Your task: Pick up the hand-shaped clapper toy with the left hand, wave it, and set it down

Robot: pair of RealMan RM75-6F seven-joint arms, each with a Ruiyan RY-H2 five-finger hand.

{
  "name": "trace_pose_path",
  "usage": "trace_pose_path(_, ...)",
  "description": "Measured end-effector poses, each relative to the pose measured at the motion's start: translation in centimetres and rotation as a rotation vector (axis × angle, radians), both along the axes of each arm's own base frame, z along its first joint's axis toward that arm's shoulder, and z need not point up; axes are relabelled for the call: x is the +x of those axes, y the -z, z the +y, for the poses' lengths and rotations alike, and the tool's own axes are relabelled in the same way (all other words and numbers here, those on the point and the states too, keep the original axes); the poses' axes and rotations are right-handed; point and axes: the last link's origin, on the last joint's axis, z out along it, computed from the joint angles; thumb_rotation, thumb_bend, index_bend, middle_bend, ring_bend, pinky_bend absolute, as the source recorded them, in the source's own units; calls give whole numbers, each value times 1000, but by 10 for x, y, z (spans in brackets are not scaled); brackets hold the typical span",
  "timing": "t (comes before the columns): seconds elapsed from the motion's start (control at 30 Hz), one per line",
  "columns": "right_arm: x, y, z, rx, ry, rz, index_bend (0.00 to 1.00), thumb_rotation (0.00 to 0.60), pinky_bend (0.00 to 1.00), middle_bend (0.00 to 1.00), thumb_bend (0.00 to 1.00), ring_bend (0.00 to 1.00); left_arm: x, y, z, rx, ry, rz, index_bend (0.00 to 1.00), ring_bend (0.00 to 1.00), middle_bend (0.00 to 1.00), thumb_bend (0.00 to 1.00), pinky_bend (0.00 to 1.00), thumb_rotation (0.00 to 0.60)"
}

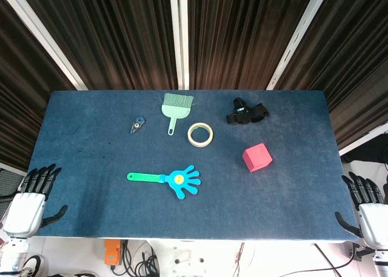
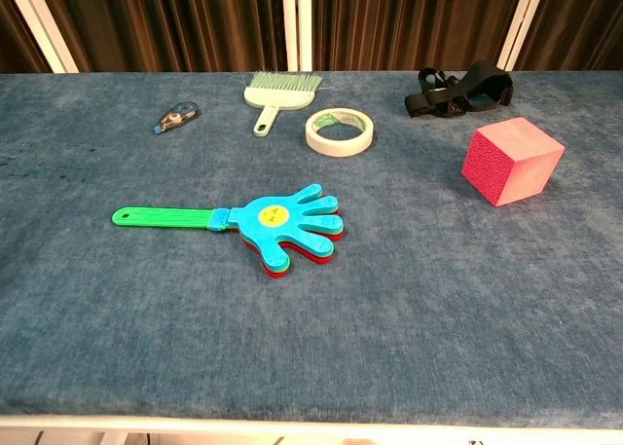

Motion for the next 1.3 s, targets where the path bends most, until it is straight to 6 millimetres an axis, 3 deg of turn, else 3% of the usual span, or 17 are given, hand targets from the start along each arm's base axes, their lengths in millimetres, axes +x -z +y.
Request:
trace_pose_path(0.4,0,-1,-2,-3,3,2,0,600,0,0,210,0,1,0,3,5,6,-5,8,0,0,226,0,600)
trace_pose_path(0.6,-1,-1,-2,-2,10,7,0,600,0,0,210,0,16,12,16,-58,56,-32,8,0,0,225,0,600)
trace_pose_path(0.83,0,-1,-3,0,10,9,0,600,0,0,210,0,46,44,46,-188,142,-67,23,0,0,225,0,600)
trace_pose_path(1.13,-9,-2,-4,17,44,10,0,600,0,0,210,0,91,113,89,-449,203,-104,34,0,0,224,0,600)
trace_pose_path(1.3,-13,-3,-5,21,59,8,0,600,0,0,210,0,99,137,104,-511,170,-140,37,0,0,224,0,600)
